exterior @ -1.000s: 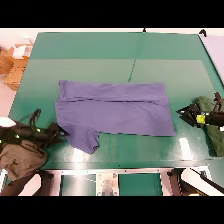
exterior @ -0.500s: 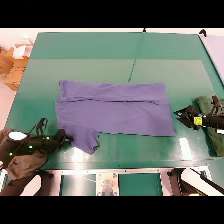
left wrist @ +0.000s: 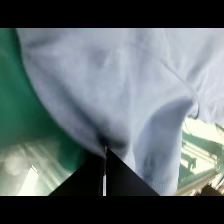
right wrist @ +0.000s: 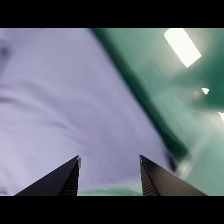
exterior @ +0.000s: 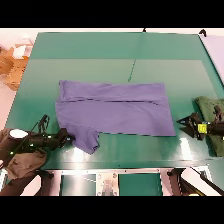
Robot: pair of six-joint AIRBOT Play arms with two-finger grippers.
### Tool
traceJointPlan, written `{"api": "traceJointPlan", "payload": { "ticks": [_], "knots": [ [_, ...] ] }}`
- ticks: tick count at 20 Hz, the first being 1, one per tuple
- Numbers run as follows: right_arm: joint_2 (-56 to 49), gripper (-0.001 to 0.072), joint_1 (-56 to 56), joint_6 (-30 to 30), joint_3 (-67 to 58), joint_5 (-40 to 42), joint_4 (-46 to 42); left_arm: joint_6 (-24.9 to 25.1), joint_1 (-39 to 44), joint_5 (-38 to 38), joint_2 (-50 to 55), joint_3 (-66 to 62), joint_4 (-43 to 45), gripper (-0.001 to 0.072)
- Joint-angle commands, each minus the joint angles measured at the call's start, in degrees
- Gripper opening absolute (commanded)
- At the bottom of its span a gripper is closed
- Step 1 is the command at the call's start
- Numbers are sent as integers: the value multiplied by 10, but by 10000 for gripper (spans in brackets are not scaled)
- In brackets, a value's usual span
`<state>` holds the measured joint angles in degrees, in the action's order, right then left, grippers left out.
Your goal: Fold the shirts.
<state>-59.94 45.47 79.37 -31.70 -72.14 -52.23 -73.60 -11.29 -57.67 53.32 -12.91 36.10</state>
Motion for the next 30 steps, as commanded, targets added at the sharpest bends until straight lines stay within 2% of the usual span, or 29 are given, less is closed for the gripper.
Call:
{"api": "traceJointPlan", "payload": {
  "ticks": [1, 3, 7, 9, 10, 12, 13, 15, 16, 20, 24, 27, 30],
  "knots": [
    [34, 444, 21, 75, 44, -23, -75, 17, 1, -18, 0, -3, 3, 26],
    [37, 445, 17, 79, 87, -11, -58, 17, 1, -17, 0, -3, 3, 26],
    [37, 442, -9, 38, 155, 121, 39, 17, 1, -8, 0, -3, -7, 26],
    [37, 391, -28, 24, 156, 177, 58, 17, 1, -8, 0, -3, -7, 26],
    [37, 389, -36, 19, 152, 200, 58, 17, 1, -8, 0, -3, -7, 26],
    [37, 270, -36, -2, 146, 213, 66, 21, 1, -10, 0, -11, -2, 26],
    [37, 247, -36, -7, 146, 214, 67, 21, 1, -16, 0, -24, 2, 25],
    [37, 50, -36, -21, 146, 208, 67, 15, 1, -31, 0, -60, 20, 25],
    [37, 20, -36, -23, 146, 196, 66, 0, 1, -39, 0, -77, 40, 25],
    [37, 18, -35, -35, 142, 151, 63, -22, 1, -105, -1, -126, 76, 24],
    [37, 18, -35, -10, 94, 107, 41, -44, 1, -163, -2, -158, 108, 25],
    [38, 18, -35, 21, 46, 75, 1, -63, 1, -175, -2, -196, 142, 24],
    [36, 18, -36, 34, 11, 71, 11, -70, 1, -161, 0, -253, 145, 24]
  ]
}}
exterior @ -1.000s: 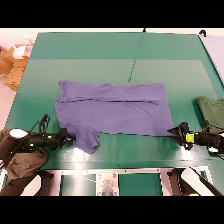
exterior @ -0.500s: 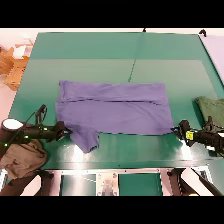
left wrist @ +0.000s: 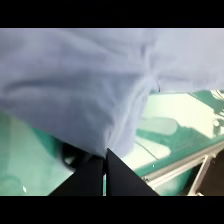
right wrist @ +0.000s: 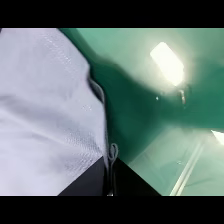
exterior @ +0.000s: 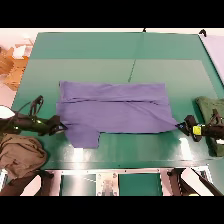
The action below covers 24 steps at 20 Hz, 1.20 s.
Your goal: Fold the shirts.
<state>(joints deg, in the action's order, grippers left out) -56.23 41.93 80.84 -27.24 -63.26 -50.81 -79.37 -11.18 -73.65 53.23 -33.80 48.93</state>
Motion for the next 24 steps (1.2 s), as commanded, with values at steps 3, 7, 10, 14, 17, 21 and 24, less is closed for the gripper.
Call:
{"api": "traceJointPlan", "payload": {
  "ticks": [3, 7, 10, 14, 17, 21, 24],
  "knots": [
    [-31, 19, -10, 19, -78, -18, 35, -13, 0, -1, 28, -110, 15, 24],
    [-109, 18, -87, 44, -159, -9, 37, -11, 0, -4, 113, -199, -2, 24],
    [-195, 19, -139, 73, -257, -2, 39, -11, 0, -5, 190, -284, -2, 24],
    [-324, 19, -198, 107, -400, -2, 39, -12, 0, 1, 304, -393, -28, 24],
    [-409, 19, -223, 137, -515, -3, 39, -12, 0, 15, 376, -466, -49, 24],
    [-481, 19, -241, 160, -619, -11, 38, -16, 3, 32, 434, -539, -73, 24],
    [-508, 19, -246, 163, -649, -11, 38, -16, 19, 51, 448, -550, -71, 24]
  ]
}}
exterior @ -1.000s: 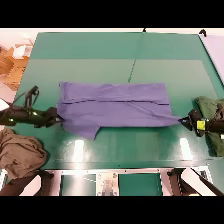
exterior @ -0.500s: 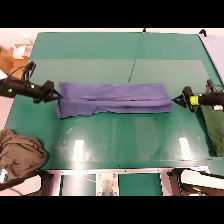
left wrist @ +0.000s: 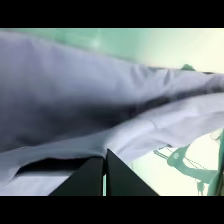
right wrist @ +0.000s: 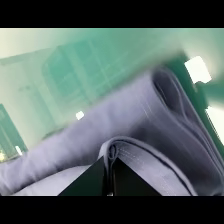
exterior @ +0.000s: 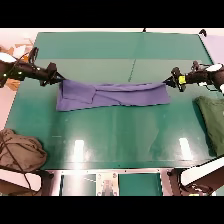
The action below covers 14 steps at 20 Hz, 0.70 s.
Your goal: Fold the shirts.
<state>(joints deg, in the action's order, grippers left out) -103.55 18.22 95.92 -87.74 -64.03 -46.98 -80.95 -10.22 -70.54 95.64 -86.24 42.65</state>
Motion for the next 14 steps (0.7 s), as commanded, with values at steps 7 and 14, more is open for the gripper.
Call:
{"api": "traceJointPlan", "payload": {
  "ticks": [7, 14],
  "knots": [
    [-43, 19, -7, 12, -57, 5, 0, 0, 11, 48, 27, -26, 5, 24],
    [-42, 509, 19, -52, -139, -17, 13, -1, -3, 68, 26, -90, -32, 702]
  ]
}}
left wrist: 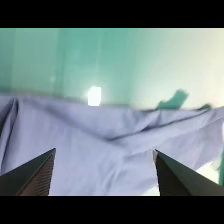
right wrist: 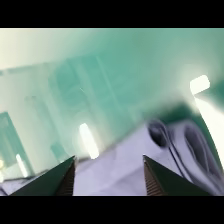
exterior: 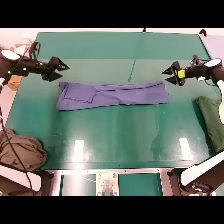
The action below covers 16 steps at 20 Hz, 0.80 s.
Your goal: Fold the shirts.
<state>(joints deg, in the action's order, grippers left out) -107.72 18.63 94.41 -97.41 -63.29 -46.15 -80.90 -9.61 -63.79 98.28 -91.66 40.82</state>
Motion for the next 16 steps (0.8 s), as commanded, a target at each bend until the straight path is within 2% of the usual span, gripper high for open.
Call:
{"api": "traceJointPlan", "payload": {
  "ticks": [1, 4, 6, 7, 8, 9, 10, 11, 16],
  "knots": [
    [0, 514, 27, -41, -61, -46, 5, -1, -19, -9, 0, -57, -14, 702],
    [-1, 516, 57, -87, -70, -127, -16, -17, -51, -46, 0, -96, -8, 701],
    [-6, 594, 58, -109, -54, -158, -76, -18, -55, -74, 0, -94, 15, 700],
    [-12, 597, 58, -116, -44, -165, -84, -18, -50, -88, 0, -94, 30, 700],
    [-21, 597, 58, -125, -35, -172, -83, -19, -46, -101, 0, -94, 37, 619],
    [-31, 597, 58, -127, -30, -181, -83, -18, -42, -110, 0, -94, 38, 358],
    [-45, 597, 57, -144, -28, -195, -77, -18, -37, -118, 0, -94, 37, 171],
    [-58, 597, 57, -157, -28, -211, -66, -18, -35, -128, 0, -94, 36, 25],
    [-111, 596, 50, -185, -28, -227, -42, -22, -2, -147, 0, -94, 37, 25]
  ]
}}
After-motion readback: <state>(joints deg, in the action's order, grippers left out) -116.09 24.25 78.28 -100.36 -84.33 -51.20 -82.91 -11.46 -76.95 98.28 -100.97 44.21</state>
